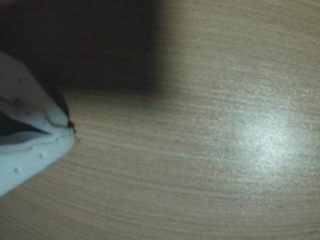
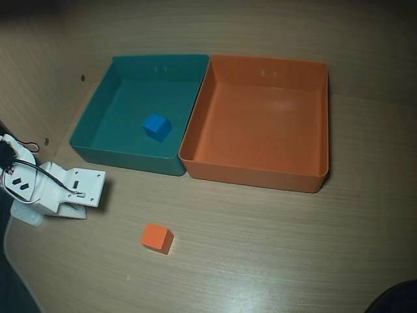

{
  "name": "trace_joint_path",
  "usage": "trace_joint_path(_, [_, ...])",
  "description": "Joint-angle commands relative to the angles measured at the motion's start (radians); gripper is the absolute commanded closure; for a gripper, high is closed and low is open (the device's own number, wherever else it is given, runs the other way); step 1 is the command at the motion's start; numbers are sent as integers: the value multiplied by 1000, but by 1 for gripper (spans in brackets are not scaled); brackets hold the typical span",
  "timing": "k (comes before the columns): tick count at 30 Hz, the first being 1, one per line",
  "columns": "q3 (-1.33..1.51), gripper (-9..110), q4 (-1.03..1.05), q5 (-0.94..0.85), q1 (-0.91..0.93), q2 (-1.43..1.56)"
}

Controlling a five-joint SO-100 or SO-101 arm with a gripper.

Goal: Grasp a cube and put it in the box.

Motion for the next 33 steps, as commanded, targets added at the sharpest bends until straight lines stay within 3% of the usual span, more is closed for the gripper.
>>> trace_joint_path(1, [57,107,23,2,3,2])
trace_joint_path(18, [-405,107,26,5,-8,-86])
trace_joint_path(33, [-962,107,11,-12,-8,-761])
